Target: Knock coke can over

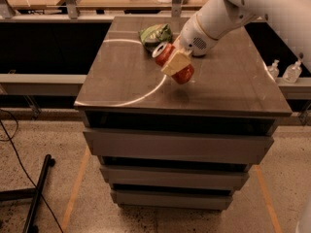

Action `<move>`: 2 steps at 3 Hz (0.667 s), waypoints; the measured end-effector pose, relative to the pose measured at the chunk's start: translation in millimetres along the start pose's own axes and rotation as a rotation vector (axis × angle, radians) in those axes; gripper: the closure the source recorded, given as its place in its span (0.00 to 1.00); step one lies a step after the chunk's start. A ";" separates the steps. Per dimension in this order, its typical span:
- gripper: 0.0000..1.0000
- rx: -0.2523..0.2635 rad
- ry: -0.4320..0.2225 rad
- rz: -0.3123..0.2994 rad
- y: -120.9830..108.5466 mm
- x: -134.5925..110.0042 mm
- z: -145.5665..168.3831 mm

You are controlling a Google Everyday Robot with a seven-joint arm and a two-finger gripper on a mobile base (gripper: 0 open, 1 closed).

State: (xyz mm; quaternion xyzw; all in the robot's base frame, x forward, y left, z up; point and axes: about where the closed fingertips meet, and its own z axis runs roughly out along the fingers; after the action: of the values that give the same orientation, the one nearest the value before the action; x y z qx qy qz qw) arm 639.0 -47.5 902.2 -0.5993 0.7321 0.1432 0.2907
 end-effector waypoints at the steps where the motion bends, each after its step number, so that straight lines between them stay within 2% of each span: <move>1: 0.78 -0.035 0.111 -0.002 11.9 16.0 4.9; 2: 0.46 -0.051 0.194 0.001 19.8 29.3 21.6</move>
Offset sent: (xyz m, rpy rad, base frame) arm -0.0229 -0.0129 -0.0471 -0.2267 0.1101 -0.0103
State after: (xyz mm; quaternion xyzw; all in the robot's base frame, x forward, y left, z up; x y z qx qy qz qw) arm 622.1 -53.9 864.9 -0.6171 0.7532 0.1033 0.2030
